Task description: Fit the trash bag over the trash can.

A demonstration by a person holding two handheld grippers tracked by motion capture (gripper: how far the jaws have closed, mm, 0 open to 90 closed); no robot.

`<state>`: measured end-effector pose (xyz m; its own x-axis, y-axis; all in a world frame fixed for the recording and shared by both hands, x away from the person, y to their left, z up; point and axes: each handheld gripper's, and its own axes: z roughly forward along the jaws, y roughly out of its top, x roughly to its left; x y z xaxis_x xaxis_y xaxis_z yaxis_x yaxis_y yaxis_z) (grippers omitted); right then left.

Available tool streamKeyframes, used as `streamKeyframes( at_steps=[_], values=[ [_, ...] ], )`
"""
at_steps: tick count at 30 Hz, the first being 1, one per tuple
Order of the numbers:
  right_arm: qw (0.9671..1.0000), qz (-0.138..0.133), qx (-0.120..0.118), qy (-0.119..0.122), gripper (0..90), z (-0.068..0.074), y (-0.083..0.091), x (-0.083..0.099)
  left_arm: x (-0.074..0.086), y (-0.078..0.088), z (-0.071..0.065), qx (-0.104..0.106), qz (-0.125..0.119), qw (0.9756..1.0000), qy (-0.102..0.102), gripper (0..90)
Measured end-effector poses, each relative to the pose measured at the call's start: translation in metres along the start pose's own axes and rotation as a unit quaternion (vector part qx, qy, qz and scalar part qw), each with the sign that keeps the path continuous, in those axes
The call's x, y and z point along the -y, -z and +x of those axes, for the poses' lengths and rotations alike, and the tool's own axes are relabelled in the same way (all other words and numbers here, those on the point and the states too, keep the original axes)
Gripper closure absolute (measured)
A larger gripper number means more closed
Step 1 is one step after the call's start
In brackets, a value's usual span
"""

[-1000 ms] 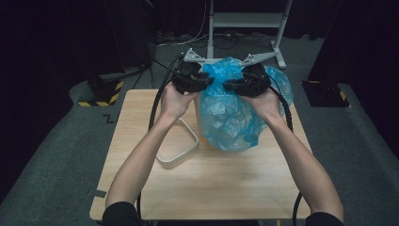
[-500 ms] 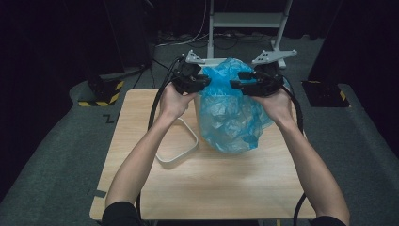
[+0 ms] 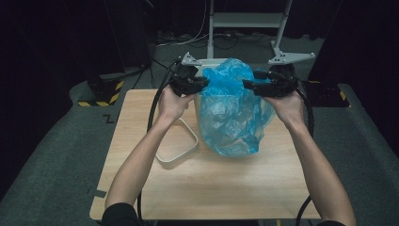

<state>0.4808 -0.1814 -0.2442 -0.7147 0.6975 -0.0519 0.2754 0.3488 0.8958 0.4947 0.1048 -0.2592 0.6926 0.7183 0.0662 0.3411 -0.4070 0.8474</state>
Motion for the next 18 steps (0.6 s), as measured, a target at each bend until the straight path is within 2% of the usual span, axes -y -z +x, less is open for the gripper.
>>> streamKeyframes(
  at_steps=[1,2,3,5,7,11,13,16,18],
  values=[
    [1.0,0.006,-0.003,-0.003,46.6,0.0,-0.001,0.001,0.0,0.001,0.0,0.004,-0.003,1.0,0.003,80.4],
    [0.9999,0.012,-0.004,-0.003,51.2,0.0,-0.003,0.002,0.0,0.001,0.001,0.007,-0.006,0.9999,0.008,78.9],
    [0.9999,0.016,-0.004,-0.002,55.6,0.001,-0.004,0.002,0.0,0.004,0.001,0.017,-0.017,0.9995,0.021,76.6],
    [0.9996,0.025,-0.007,0.01,65.2,0.003,-0.006,0.002,-0.001,0.011,0.003,0.034,-0.044,0.9976,0.041,66.3],
    [0.9992,0.033,0.006,0.022,73.1,0.006,-0.008,0.002,-0.003,0.019,0.002,0.042,-0.061,0.9958,0.054,54.7],
    [0.9989,0.029,0.016,0.033,84.0,0.006,-0.005,0.001,-0.005,0.03,-0.006,0.043,-0.072,0.9955,0.045,41.8],
    [0.999,0.024,0.017,0.033,89.3,0.006,-0.004,0.001,-0.005,0.032,-0.009,0.054,-0.073,0.9948,0.045,38.3],
    [0.9992,0.012,0.013,0.036,90.0,0.009,-0.002,-0.001,-0.004,0.034,-0.014,0.063,-0.086,0.9933,0.045,34.7],
    [0.9993,0.004,0.008,0.036,90.0,0.011,-0.003,-0.003,-0.003,0.033,-0.018,0.062,-0.086,0.9935,0.04,34.0]
  ],
)
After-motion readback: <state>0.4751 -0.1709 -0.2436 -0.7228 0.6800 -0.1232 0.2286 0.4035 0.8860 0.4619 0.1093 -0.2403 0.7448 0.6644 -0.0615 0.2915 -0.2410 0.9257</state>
